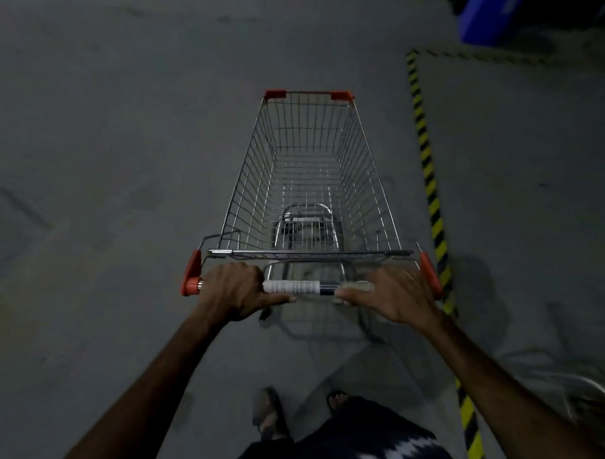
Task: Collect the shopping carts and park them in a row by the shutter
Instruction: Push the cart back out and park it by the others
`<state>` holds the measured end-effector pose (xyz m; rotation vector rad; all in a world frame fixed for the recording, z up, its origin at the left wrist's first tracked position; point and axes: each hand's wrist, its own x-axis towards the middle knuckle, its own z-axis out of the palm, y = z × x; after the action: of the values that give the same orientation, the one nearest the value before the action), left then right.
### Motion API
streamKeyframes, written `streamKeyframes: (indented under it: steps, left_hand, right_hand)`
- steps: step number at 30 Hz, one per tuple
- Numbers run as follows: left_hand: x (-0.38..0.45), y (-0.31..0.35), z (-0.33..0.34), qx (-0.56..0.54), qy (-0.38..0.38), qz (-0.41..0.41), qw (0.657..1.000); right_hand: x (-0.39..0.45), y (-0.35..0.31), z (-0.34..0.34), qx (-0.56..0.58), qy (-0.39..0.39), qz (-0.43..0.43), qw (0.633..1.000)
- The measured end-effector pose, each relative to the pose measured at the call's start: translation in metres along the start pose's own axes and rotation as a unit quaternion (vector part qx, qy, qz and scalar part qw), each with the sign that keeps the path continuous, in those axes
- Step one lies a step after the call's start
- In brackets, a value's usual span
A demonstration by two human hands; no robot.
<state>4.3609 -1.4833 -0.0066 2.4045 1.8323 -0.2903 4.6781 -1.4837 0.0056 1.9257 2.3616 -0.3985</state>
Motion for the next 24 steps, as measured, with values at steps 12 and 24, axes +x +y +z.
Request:
streamKeyframes:
  steps: [12,24]
  left_hand:
    - [0.112,0.005,-0.010,0.071,0.030,0.207,0.975]
    - [0.251,0.103,-0.043,0.075,0.035,0.393,0.916]
  right_hand:
    - [-0.042,-0.009,0.007,0.047,-0.004,0.224,0.973]
    - [-0.036,0.066,0.010,0.088,0.061,0.371,0.923]
